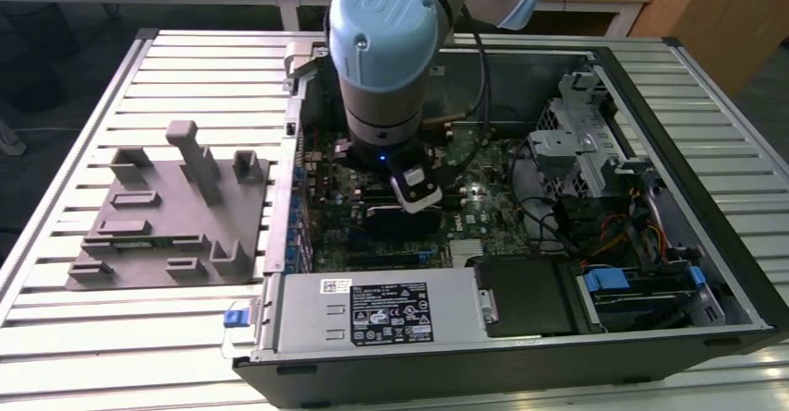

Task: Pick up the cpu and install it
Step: 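Install the second cpu locking lever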

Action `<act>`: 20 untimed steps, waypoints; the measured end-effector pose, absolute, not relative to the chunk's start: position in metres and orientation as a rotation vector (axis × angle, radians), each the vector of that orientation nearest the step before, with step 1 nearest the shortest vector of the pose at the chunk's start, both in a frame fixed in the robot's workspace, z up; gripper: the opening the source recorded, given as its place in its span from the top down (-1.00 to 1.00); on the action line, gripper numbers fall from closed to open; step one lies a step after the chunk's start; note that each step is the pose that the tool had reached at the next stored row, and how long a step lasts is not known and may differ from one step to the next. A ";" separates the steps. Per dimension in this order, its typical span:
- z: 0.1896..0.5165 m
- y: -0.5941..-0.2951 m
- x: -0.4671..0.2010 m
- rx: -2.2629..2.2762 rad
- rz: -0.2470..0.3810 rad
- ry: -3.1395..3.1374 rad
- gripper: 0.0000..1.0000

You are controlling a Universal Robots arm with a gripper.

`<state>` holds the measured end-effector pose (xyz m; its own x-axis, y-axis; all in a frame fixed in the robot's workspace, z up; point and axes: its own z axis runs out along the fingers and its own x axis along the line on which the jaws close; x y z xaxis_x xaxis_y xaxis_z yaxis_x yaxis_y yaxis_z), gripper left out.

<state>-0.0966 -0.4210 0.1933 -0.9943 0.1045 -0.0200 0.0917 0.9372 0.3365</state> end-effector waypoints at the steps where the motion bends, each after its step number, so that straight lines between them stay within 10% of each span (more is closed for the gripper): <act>1: 0.193 -0.420 -0.097 0.156 0.525 3.055 0.79; 20: 0.191 -0.418 -0.097 0.164 0.510 3.056 0.79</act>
